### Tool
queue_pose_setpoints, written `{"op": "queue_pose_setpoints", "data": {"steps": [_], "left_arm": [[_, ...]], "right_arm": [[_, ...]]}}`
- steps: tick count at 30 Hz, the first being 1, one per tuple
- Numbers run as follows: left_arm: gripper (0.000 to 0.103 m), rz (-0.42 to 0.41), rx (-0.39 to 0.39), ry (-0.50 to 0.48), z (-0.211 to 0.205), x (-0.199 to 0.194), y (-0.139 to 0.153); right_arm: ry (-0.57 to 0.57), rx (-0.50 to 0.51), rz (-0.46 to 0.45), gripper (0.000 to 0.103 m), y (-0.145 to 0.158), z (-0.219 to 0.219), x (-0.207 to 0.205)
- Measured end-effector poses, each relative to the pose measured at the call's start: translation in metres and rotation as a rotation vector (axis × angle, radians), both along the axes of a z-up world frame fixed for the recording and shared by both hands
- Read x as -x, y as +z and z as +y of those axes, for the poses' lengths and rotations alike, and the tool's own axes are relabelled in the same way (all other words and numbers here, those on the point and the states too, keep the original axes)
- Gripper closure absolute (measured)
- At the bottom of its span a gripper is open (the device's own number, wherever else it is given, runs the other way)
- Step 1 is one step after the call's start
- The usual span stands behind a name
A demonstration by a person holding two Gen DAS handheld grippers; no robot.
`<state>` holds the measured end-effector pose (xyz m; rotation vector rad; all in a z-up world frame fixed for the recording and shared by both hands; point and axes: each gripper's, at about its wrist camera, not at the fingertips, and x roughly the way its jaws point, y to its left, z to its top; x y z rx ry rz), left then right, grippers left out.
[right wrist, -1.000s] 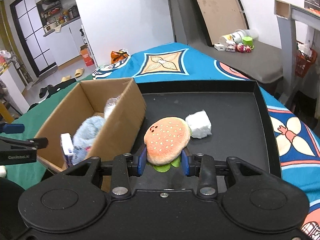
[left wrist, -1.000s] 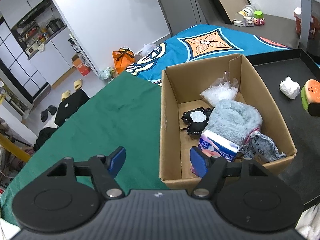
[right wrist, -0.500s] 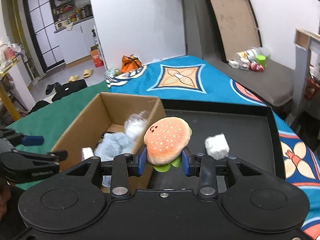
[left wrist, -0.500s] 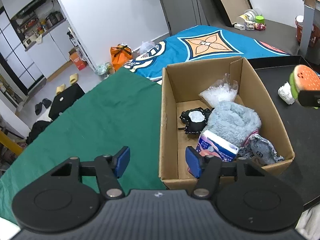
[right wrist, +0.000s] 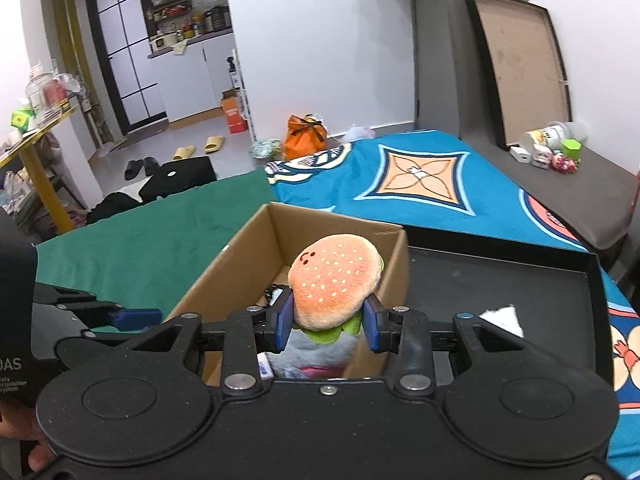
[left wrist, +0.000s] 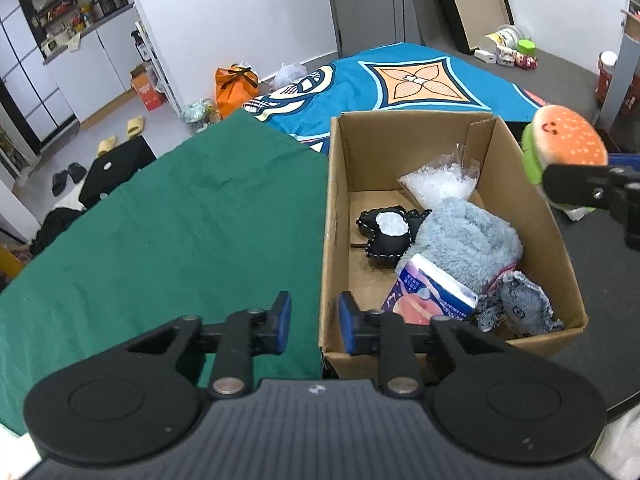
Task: Organize soft objects
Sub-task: 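Carry the burger plush into the box and open the right gripper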
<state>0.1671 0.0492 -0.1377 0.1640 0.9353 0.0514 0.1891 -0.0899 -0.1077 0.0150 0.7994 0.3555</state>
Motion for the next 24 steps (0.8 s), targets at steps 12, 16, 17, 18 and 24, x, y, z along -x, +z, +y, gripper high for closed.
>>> {"op": "queue_pose_setpoints", "data": {"steps": [12,16,17,18,24], "left_arm": [[0.088,0.0,0.068,-0.006,0.008,0.0,-0.001],[0.088,0.002,0.079,-0.003,0.009,0.0,-0.001],[0.088,0.002,0.08,-0.003,0.01,-0.001,-0.001],[0.088,0.002,0.08,-0.003,0.009,-0.001,-0.001],[0.087,0.003,0.062,-0.002,0.007,-0.001,-0.001]], "right_arm": [[0.061,-0.066,0.012,0.062,0.003,0.025,-0.011],[0.095,-0.135,0.007,0.047,0.008,0.024,-0.013],[0.1,-0.135,0.003,0.047,0.008,0.023,-0.013],[0.1,-0.131,0.002,0.046,0.008,0.022,-0.012],[0.063,-0.118,0.023,0.046,0.004,0.004,-0.008]]}}
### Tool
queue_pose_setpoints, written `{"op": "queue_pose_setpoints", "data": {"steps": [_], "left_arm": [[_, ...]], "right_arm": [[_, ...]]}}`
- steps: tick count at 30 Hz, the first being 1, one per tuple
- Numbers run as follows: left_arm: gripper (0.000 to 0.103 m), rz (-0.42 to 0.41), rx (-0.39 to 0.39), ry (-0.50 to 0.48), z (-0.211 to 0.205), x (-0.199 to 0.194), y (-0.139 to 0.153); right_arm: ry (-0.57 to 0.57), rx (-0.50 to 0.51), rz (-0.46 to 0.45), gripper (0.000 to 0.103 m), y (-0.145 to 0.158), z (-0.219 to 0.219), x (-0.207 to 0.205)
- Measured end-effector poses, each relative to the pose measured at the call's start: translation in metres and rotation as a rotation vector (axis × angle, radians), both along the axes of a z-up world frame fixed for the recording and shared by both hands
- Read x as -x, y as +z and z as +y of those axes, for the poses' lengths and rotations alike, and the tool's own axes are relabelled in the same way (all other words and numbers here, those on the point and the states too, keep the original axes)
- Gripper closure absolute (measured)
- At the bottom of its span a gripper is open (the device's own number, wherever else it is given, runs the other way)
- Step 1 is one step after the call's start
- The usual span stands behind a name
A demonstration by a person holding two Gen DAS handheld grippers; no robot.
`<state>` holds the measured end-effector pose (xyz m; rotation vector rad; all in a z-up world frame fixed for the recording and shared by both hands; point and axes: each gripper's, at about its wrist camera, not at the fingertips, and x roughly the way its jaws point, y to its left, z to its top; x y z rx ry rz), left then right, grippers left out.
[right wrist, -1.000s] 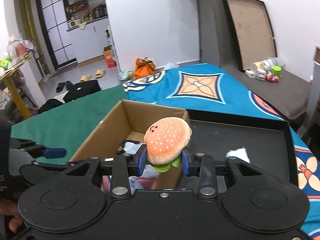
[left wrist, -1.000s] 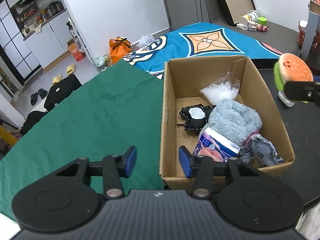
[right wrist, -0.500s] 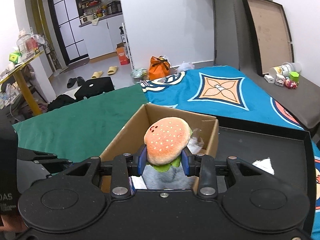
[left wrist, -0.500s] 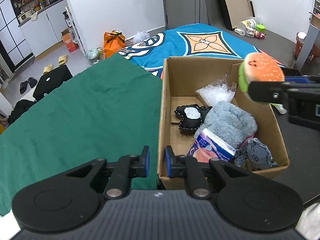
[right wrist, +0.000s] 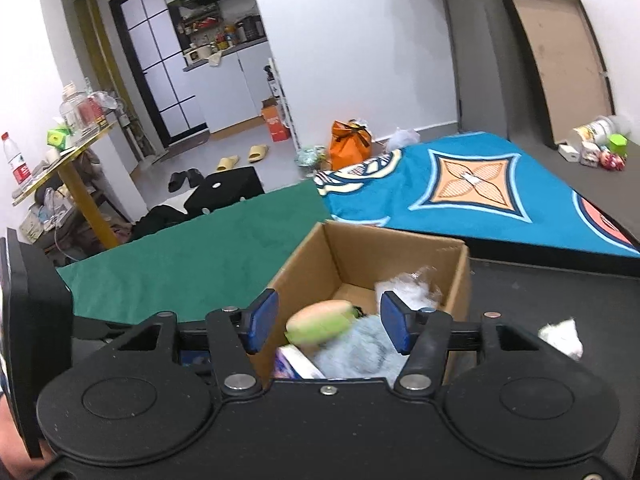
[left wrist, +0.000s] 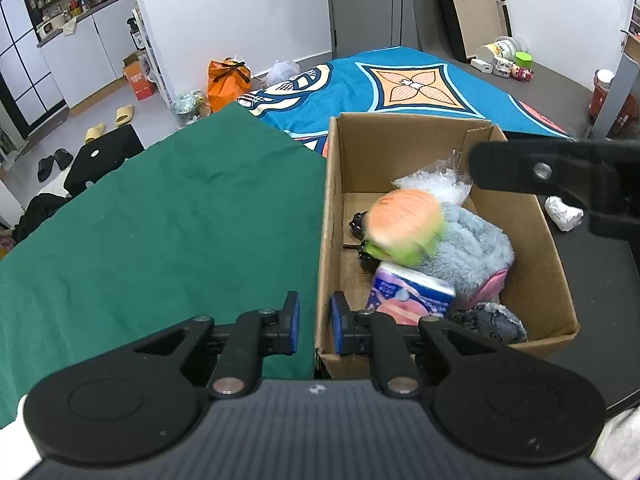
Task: Organize soft objects
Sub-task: 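Carry the burger plush into the box and open the right gripper, then move the right gripper toward the white foam block on the tray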
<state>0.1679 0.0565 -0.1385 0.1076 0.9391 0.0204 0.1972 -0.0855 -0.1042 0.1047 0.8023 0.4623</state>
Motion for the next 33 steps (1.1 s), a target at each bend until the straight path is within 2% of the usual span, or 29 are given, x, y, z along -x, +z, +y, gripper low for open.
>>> {"op": "queue_pose_setpoints", "data": {"steps": [12,15,17,23,29,33], "left_arm": [[0.081,-0.012,-0.071,-0.011,-0.009,0.003,0.005],[0.075,-0.022,-0.096,-0.018,-0.012,0.003,0.007],[0.065,-0.031,-0.111,-0.024,-0.014,0.004,0.008],[0.048,-0.041,-0.163,-0.045,-0.023,0.004,0.008],[0.047,-0.037,-0.235,-0.066,-0.034,0.002,0.005],[0.045,-0.027,-0.257,-0.074,-0.038,0.0,0.005]], "right_arm": [[-0.028,0.041,0.01,0.046,-0.006,-0.032,0.008],[-0.053,0.053,0.01,0.046,-0.01,-0.045,0.008],[-0.071,0.058,0.01,0.046,-0.012,-0.054,0.007],[-0.114,0.062,0.019,0.046,-0.024,-0.079,0.002],[-0.137,0.061,0.021,0.045,-0.037,-0.096,-0.003],[-0.164,0.063,0.019,0.039,-0.047,-0.108,-0.008]]}}
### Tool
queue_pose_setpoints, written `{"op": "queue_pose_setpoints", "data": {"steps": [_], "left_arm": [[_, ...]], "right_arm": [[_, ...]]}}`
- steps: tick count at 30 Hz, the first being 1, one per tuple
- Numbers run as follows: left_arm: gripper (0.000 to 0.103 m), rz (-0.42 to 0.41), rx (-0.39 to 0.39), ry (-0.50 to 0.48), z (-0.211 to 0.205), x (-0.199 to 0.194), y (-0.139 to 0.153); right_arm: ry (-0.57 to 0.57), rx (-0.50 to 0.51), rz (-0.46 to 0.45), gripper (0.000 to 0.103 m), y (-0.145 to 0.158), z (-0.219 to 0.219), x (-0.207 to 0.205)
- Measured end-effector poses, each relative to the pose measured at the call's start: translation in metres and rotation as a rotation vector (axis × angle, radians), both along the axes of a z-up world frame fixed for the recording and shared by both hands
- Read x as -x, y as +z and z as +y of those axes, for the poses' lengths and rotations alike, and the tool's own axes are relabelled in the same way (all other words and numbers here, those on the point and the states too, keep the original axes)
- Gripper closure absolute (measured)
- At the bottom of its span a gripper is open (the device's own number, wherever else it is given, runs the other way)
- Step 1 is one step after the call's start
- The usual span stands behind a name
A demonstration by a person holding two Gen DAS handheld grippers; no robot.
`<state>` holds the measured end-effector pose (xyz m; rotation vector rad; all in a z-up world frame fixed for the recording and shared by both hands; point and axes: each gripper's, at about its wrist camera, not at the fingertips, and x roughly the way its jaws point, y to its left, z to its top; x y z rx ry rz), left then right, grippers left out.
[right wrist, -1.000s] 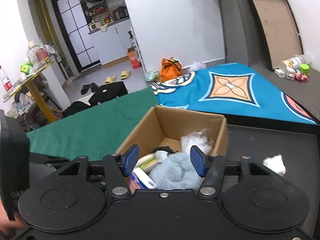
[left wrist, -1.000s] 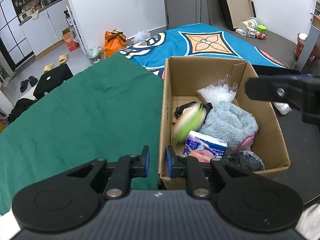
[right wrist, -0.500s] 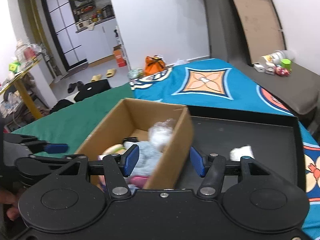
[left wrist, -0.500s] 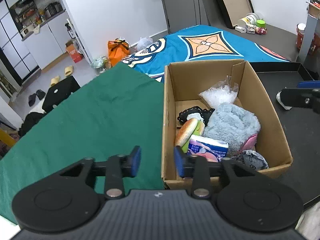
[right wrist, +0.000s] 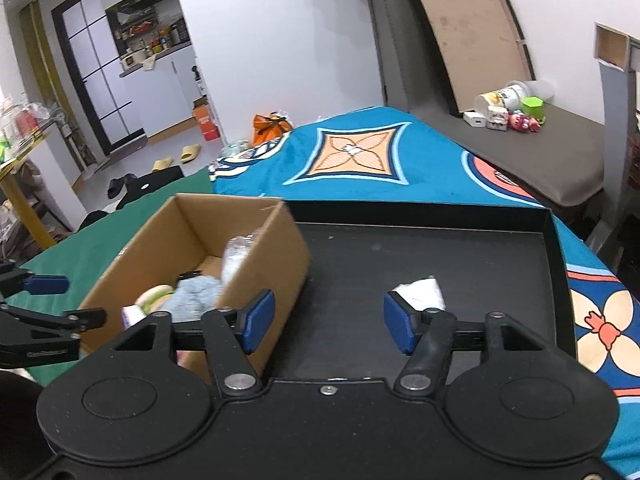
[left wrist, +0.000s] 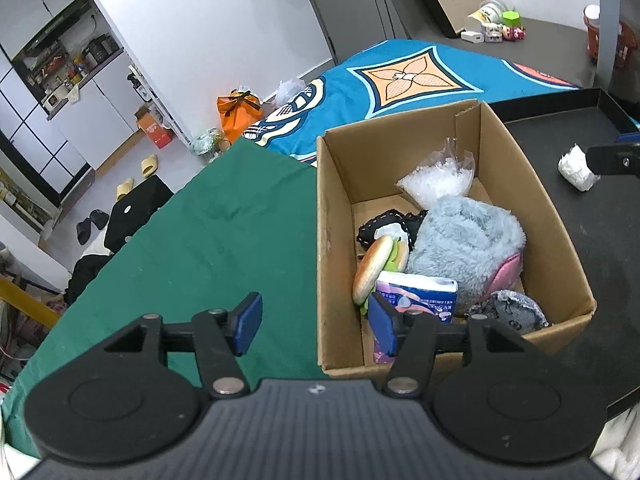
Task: Organize soft objects
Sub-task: 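Move the right gripper toward the white foam block on the tray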
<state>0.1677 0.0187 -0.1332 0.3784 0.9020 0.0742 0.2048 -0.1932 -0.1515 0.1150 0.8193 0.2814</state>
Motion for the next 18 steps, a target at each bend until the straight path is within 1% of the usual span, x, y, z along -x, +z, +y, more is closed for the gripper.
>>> {"op": "queue_pose_setpoints", "data": {"steps": [2,5,8,13,18], "left_arm": [[0.037,0.003,-0.009,0.0,-0.002,-0.001,0.0],[0.032,0.003,-0.031,-0.01,-0.006,-0.002,0.0],[0.031,0.012,-0.054,-0.02,-0.011,-0.003,-0.001],[0.029,0.034,-0.081,-0.028,-0.018,-0.008,-0.003],[0.027,0.041,-0.101,-0.018,-0.024,-0.017,-0.005]], "right_arm": [[-0.02,0.003,0.001,0.038,-0.007,-0.006,-0.002],[-0.05,0.001,-0.003,0.035,-0.018,-0.015,-0.005],[-0.078,0.013,-0.013,0.031,-0.03,-0.024,-0.009],[-0.107,0.03,-0.01,0.031,-0.048,-0.032,-0.016],[-0.12,0.025,0.001,0.031,-0.057,-0.036,-0.022]]}}
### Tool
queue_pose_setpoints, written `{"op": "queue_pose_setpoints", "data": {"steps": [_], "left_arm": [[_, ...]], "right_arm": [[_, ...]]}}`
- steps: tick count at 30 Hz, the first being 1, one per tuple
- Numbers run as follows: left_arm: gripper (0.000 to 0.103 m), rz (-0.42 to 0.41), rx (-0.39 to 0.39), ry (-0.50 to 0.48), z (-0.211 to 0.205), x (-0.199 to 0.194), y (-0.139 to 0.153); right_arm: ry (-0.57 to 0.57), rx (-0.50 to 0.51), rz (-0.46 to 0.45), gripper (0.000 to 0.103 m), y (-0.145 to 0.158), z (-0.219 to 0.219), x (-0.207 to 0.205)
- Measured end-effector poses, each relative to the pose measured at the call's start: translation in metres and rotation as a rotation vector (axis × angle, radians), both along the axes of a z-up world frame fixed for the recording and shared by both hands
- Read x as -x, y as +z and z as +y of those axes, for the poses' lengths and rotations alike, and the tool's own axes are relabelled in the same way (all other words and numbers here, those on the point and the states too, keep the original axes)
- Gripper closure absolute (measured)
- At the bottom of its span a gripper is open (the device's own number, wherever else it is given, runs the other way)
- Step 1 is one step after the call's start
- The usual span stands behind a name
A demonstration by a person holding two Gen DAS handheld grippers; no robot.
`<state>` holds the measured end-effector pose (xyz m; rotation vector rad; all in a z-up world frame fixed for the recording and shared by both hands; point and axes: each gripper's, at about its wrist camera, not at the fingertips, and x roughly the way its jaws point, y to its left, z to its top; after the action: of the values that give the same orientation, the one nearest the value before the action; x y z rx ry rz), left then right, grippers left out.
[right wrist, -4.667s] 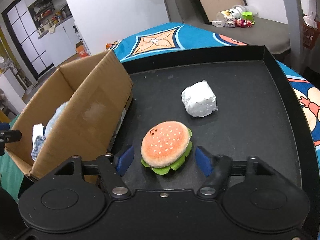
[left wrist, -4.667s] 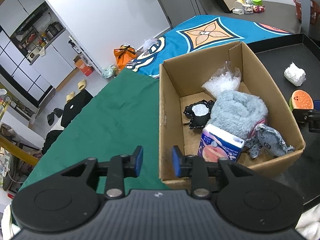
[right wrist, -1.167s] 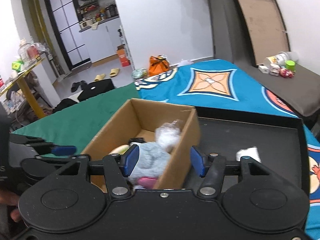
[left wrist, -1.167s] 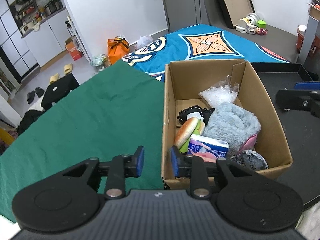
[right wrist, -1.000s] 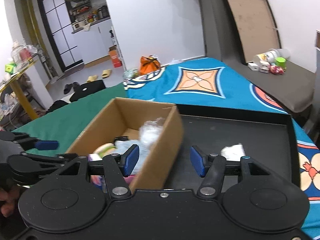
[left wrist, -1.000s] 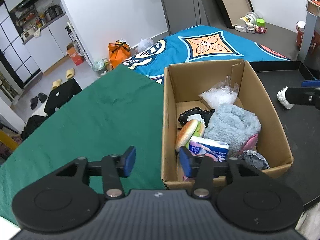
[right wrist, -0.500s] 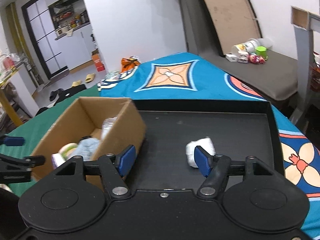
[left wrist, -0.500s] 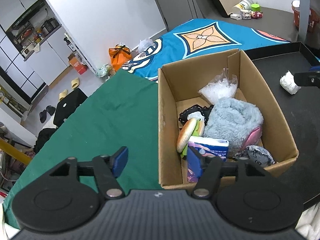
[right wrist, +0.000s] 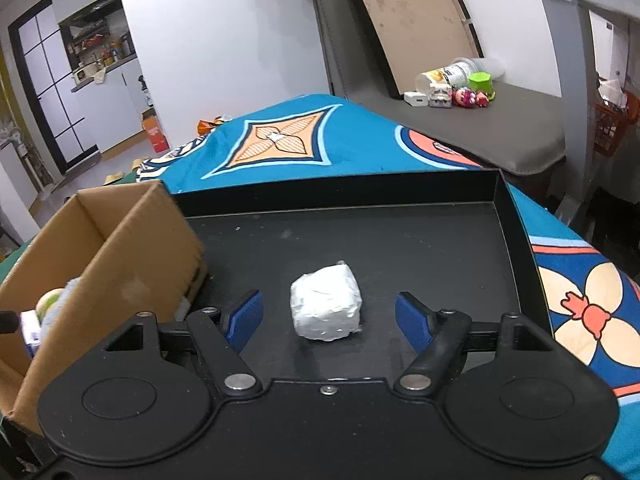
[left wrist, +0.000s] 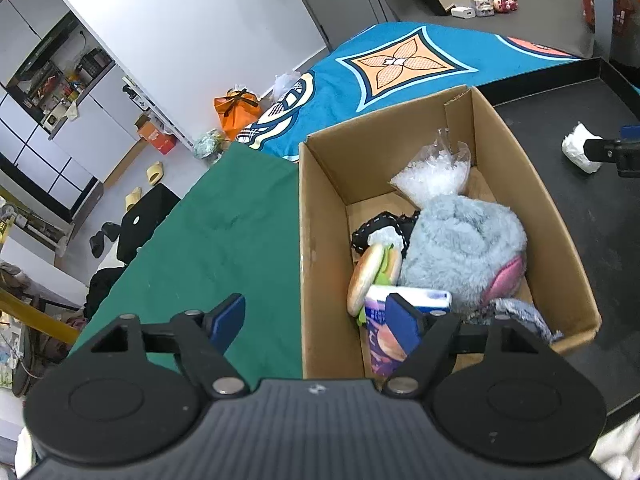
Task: Organize soft objects
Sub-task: 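Move the right gripper toward the white foam block on the tray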
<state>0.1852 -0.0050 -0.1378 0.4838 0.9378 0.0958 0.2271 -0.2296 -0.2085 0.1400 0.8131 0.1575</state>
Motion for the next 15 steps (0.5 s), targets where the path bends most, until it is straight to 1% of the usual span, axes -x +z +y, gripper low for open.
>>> {"op": "queue_pose_setpoints", "data": {"steps": [4,8,10,11,12,15], "left_arm": [[0.027,-0.005,-0.014,0.017,-0.004,-0.006,0.0],[0.027,0.0,-0.042,0.019,-0.007,-0.009,-0.002],[0.027,0.004,-0.052,0.02,-0.008,-0.01,-0.003],[0.027,0.007,-0.053,0.021,-0.008,-0.011,-0.004],[0.027,0.009,-0.053,0.025,-0.008,-0.011,-0.004],[0.027,0.015,-0.05,0.037,-0.008,-0.013,-0.003]], "right_arm": [[0.004,0.001,0.004,0.031,-0.004,0.001,-0.004],[0.031,0.01,0.012,0.031,-0.011,0.007,-0.008],[0.045,0.007,0.026,0.037,-0.014,0.009,-0.01],[0.051,0.003,0.035,0.053,-0.015,0.01,-0.009],[0.058,0.008,0.046,0.063,-0.016,0.011,-0.009],[0.052,0.032,0.04,0.064,-0.01,0.013,-0.004]]}}
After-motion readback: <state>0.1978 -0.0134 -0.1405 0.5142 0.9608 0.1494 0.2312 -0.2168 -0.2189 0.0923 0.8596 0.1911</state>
